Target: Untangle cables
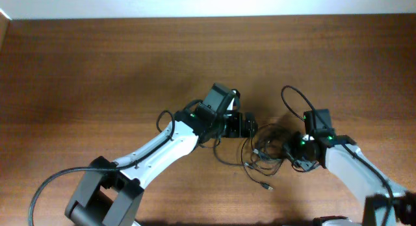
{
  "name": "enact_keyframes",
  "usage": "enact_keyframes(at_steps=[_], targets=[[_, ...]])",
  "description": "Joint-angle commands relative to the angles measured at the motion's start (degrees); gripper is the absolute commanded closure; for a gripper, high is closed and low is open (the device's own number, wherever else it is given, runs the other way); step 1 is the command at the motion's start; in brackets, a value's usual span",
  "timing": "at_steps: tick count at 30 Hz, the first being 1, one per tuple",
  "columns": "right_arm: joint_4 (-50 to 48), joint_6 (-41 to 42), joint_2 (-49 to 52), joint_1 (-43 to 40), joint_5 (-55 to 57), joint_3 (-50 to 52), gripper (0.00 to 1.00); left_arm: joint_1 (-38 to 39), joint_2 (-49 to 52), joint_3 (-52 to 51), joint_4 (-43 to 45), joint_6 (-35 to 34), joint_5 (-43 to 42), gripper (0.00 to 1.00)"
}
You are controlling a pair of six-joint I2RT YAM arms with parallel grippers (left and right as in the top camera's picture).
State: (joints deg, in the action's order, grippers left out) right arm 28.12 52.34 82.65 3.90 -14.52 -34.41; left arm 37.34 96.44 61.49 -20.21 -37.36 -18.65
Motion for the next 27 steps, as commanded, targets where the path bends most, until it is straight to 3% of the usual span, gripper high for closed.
enact_keyframes(at_steps=[1, 3, 6, 8, 12, 13, 14, 16, 17, 23, 27], targets=[[-8.48, -13.66, 4.61, 1.38, -12.02, 0.85, 0.96, -4.90, 0.35, 0.48, -2.19, -0.15, 0.33, 0.01], [-16.24, -19.39, 4.11, 3.23, -21.22, 0.79, 0.96, -8.76, 0.35, 0.48, -4.26, 0.26, -3.56, 0.04], [-25.57, -19.39, 3.87, 7.78, -23.47, 0.79, 0.96, -11.61, 0.35, 0.46, -4.39, 8.92, -14.45, 0.10], [-27.89, -19.96, 3.85, 10.29, -23.45, 0.79, 0.96, -11.50, 0.35, 0.46, -5.86, 8.76, -15.10, 0.13], [-31.39, -20.39, 3.85, 12.22, -23.89, 0.74, 0.96, -9.49, 0.37, 0.46, -8.59, 8.79, -16.33, 0.28], [-31.63, -20.41, 3.85, 12.22, -25.62, 0.74, 0.96, -8.85, 0.37, 0.46, -8.61, 8.81, -15.17, 0.36], [-32.26, -20.44, 3.78, 12.17, -29.33, 0.70, 0.96, -8.04, 0.37, 0.42, -8.85, 8.79, -12.07, 0.60], [-32.00, -21.16, 2.99, 12.15, -33.16, 0.70, 0.96, -6.67, 0.37, 0.35, -10.34, 8.76, -4.13, 0.93], [-32.28, -22.82, 1.99, 12.09, -37.18, 0.70, 0.96, -6.19, 0.37, 0.35, -11.65, 8.76, -0.90, 1.00], [-32.92, -26.67, -7.74, 11.02, -54.66, 0.70, 0.96, -6.10, 0.37, 0.31, -13.35, 8.76, 7.96, 1.00], [-43.15, -26.58, -10.84, 10.64, -66.86, 0.70, 0.96, -5.99, 0.37, 0.31, -11.63, 8.81, 8.61, 1.00]])
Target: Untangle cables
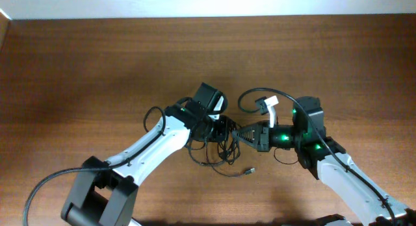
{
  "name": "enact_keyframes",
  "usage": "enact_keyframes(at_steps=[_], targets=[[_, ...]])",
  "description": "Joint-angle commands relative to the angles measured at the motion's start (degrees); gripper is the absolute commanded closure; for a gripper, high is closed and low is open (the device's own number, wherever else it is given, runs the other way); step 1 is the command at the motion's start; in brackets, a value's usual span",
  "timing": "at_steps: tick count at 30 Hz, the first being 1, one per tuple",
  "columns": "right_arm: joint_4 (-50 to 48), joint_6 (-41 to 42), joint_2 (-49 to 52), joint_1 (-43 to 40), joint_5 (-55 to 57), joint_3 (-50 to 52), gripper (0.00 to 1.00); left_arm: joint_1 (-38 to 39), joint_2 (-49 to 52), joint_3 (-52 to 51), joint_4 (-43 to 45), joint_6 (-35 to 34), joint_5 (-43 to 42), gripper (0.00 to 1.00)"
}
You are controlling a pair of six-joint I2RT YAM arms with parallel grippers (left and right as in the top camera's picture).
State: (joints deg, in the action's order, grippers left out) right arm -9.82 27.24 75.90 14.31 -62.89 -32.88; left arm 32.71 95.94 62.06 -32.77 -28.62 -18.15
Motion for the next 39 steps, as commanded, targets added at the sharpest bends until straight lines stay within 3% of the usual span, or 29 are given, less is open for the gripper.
enact_keyframes(at_steps=[1, 4, 7, 9, 10, 12, 14, 17, 20, 24, 31, 33, 34, 39], targets=[[-6.14, -1.51, -4.09, 0.24, -18.84, -0.83, 0.96, -1.36, 0.87, -0.26, 0.98, 0.09, 9.01, 1.00], [-6.03, -1.53, -4.07, 0.24, -15.85, -0.83, 0.96, -2.38, 0.87, -0.26, -3.98, 0.00, 27.41, 1.00], [-4.44, -1.31, -4.07, 0.31, -7.98, -0.83, 0.96, -6.75, 0.85, -0.26, -7.87, -0.22, 35.15, 1.00], [-1.07, -1.29, -4.07, 0.31, -0.20, -0.83, 0.95, -9.75, 0.85, -0.26, -7.32, -0.63, 32.02, 1.00], [0.85, -1.31, -4.07, 0.31, 3.23, -0.83, 0.89, -10.95, 0.85, -0.26, -6.64, -0.61, 27.12, 1.00], [5.66, -1.29, -4.07, 0.31, 10.75, -0.83, 0.79, -12.90, 0.85, -0.26, -4.70, -0.28, 13.73, 1.00], [8.17, -1.31, -4.07, 0.31, 11.32, -0.83, 0.79, -13.38, 0.85, -0.26, 1.05, 4.28, -2.93, 1.00], [12.48, -1.31, -3.74, 0.35, 12.68, -0.81, 0.78, -13.38, 0.85, -0.26, 6.32, 7.78, -14.25, 1.00], [19.50, 4.76, -1.95, 0.42, 17.70, -0.79, 0.78, -13.38, 0.85, -0.26, 7.26, 9.18, -12.57, 1.00], [19.28, 7.96, 2.67, 4.28, 21.27, -0.79, 0.75, -13.38, 0.87, -0.26, 7.28, 8.94, -12.68, 1.00], [4.70, 21.33, 8.87, 10.36, 23.89, -0.79, 0.75, -13.22, 0.92, -0.33, 7.21, 9.03, -13.99, 1.00], [4.57, 27.78, 8.94, 11.10, 28.39, -0.79, 0.81, -13.20, 1.25, -0.66, 7.26, 9.01, -13.57, 1.00], [4.52, 30.86, 8.96, 11.63, 29.86, -0.79, 0.95, -13.22, 1.53, -1.18, 7.37, 9.01, -13.53, 1.00], [4.17, 34.01, 9.03, 13.14, 36.81, -0.79, 0.95, -13.20, 4.44, -2.05, 7.96, 8.96, -13.60, 1.00]])
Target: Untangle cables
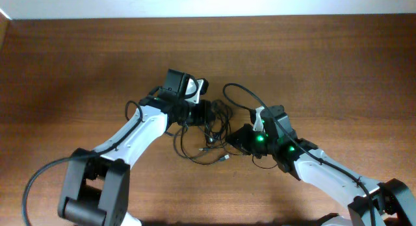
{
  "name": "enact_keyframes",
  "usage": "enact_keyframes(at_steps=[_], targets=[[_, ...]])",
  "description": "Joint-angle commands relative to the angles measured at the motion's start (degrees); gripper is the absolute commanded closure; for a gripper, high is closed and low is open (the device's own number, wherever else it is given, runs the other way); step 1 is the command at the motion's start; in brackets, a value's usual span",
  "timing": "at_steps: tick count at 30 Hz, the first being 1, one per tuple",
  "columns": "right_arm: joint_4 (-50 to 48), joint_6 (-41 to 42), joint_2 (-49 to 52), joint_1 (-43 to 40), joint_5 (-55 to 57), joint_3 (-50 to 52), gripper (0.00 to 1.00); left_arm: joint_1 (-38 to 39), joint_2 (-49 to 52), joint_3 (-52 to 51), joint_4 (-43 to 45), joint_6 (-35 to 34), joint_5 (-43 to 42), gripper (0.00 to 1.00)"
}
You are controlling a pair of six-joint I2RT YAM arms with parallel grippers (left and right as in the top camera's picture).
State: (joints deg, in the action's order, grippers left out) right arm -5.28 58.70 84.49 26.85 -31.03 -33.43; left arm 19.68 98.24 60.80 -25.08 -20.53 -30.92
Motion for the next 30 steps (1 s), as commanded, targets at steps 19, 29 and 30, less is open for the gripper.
enact_keyframes(at_steps=[19, 29, 30], targets=[[-2.34, 4.17, 8.24, 2.89, 6.95, -0.24, 0.94, -0.20, 10.73, -5.27, 6.16, -1.05, -0.87, 1.00], [-15.67, 0.46, 16.55, 7.69, 7.69, -0.24, 0.93, -0.20, 10.73, -5.27, 6.14, -1.01, -1.22, 1.00], [-18.29, -0.96, 16.55, 7.69, 5.73, -0.24, 0.92, -0.20, 10.73, -5.27, 6.08, -1.03, -1.25, 1.00]])
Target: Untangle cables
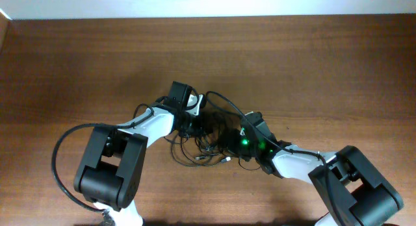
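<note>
A tangle of thin black cables (203,143) lies on the wooden table a little left of centre, with loose loops and a small plug end (224,160) trailing toward the front. My left gripper (197,122) reaches in from the left and sits shut on the top of the tangle. My right gripper (229,141) comes in from the right, with green lights on its wrist, and presses into the tangle's right side. Its fingers are dark against the cables and look shut on a strand. One cable arcs from the left gripper over the right wrist.
The brown wooden table (325,70) stretches around the arms. The left arm's base (107,177) stands at the front left, with its own black cable looping beside it. The right arm's base (354,190) fills the front right corner. A pale wall edge runs along the back.
Both wrists have closed in on each other, the right one shifting left and up to the tangle. The cable bundle now lies tightly between the two grippers.
At first the tangle lay right of centre, with the left gripper on its left and the right gripper on its right. At each later moment both grippers and the tangle stood further left. Now they are bunched together left of centre.
</note>
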{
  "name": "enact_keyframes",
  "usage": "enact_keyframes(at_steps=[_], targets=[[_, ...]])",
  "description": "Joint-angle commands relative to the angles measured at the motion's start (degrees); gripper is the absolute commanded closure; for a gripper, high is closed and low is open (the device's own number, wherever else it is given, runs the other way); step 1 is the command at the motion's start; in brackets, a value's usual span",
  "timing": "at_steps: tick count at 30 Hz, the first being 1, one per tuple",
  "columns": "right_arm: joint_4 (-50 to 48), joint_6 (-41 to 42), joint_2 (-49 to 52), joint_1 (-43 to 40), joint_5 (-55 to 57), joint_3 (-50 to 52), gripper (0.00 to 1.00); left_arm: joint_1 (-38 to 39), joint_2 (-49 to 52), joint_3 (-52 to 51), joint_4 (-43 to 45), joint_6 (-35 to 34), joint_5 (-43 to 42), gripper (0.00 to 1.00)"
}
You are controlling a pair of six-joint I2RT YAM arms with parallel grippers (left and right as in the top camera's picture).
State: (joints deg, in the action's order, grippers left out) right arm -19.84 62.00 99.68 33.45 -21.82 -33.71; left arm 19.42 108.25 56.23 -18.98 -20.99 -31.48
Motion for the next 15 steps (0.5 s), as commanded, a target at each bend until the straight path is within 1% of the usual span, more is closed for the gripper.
enact_keyframes(at_steps=[1, 2, 3, 4, 8, 9, 10, 11, 12, 13, 14, 15], targets=[[-6.49, -4.79, 1.31, 1.09, -5.31, 0.04, 0.89, 0.20, 0.72, -0.70, -0.15, -0.55, -0.68, 1.00], [-7.45, -4.76, 1.31, 1.09, -5.66, 0.04, 0.78, 0.57, 0.72, -0.72, -0.13, -0.57, -0.68, 1.00], [-7.21, -4.76, 1.31, 1.09, -5.44, 0.04, 0.69, 1.14, 0.72, -0.72, 0.07, -0.57, -0.68, 1.00], [-5.97, -4.72, 1.31, 1.09, -4.22, 0.04, 0.66, 1.90, 0.72, -0.72, 0.09, -0.55, -0.66, 1.00], [-4.42, -4.31, 1.33, 1.09, -1.25, 0.00, 0.62, 5.01, 0.72, -0.72, 0.11, -0.57, -0.59, 1.00], [-4.13, -2.71, 1.44, 1.09, -0.57, 0.00, 0.63, 5.81, 0.72, -0.72, 0.11, -0.57, -0.22, 1.00], [-3.08, -0.55, 1.66, 1.09, 0.48, 0.00, 0.68, 6.45, 0.72, -0.72, 0.11, -0.57, 0.00, 1.00], [-0.35, 1.64, 1.90, 1.09, 2.45, 0.00, 0.76, 6.69, 0.72, -0.72, 0.09, -0.57, 0.35, 1.00], [3.41, 3.17, 1.97, 1.09, 4.35, 0.00, 0.78, 6.69, 0.72, -0.72, 0.07, -0.57, 1.25, 1.00], [5.66, 3.45, 1.97, 1.07, 4.74, 0.00, 0.82, 6.67, 0.72, -0.72, 0.11, -0.57, 1.31, 1.00], [6.19, 3.30, 1.97, 1.03, 4.72, 0.00, 0.94, 6.69, 0.72, -0.72, 0.07, -0.57, 1.31, 1.00], [6.71, 2.75, 1.95, 1.03, 4.70, 0.00, 0.96, 6.56, 0.72, -0.72, 0.07, -0.55, 1.97, 1.00]])
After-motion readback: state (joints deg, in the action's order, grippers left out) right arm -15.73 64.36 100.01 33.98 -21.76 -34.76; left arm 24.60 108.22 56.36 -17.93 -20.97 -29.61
